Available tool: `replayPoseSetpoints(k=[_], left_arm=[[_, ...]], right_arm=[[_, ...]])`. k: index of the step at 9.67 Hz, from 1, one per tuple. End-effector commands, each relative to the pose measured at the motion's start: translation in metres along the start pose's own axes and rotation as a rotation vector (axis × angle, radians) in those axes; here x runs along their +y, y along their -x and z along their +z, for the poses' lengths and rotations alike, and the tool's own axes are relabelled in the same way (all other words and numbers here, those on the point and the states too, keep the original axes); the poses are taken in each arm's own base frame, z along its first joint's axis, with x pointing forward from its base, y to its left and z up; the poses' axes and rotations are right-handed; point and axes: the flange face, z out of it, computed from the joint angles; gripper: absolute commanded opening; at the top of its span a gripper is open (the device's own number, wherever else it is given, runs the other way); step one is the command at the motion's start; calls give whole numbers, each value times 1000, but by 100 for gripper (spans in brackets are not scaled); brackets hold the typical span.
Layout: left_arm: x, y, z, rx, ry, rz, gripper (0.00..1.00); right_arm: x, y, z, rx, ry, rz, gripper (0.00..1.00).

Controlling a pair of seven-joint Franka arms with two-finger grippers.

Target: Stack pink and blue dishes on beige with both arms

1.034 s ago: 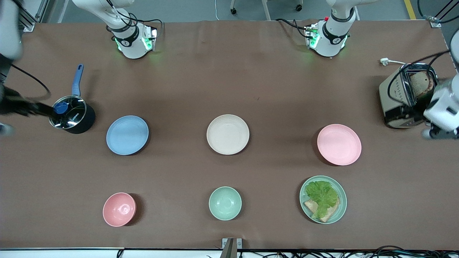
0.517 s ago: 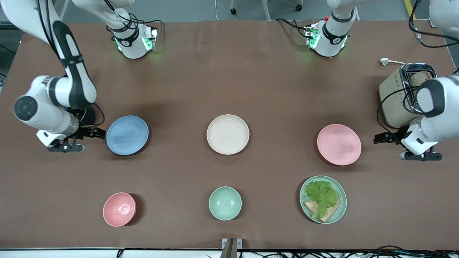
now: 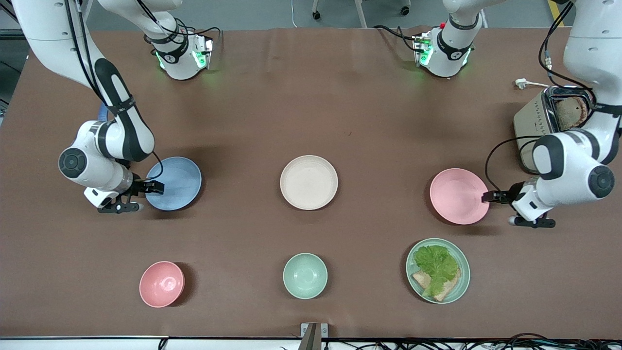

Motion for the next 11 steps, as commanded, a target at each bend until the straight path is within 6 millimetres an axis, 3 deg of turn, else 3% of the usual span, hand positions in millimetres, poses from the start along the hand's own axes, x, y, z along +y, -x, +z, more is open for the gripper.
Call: replayPoseSetpoints(k=[1, 3, 4, 5, 7, 9, 11], left_arm=[[-3, 0, 31, -15, 29, 0, 38], [-1, 0, 30, -14, 29, 5, 7], [1, -1, 25, -10, 28, 8, 1], [3, -3, 11, 5, 20, 14, 0], [36, -3, -21, -7, 36, 58, 0], [92, -1, -53, -6, 87, 72, 0], [175, 4, -72, -16, 131, 12, 0]], right_arm=[[18, 1, 2, 13, -22, -23, 87], [23, 1, 2, 15, -22, -23, 85], [22, 0, 3, 17, -31, -13, 75], [18, 1, 7, 13, -52, 6, 63], [14, 0, 7, 13, -58, 3, 45], [18, -2, 5, 15, -60, -1, 1], [25, -8, -8, -17, -78, -11, 0]])
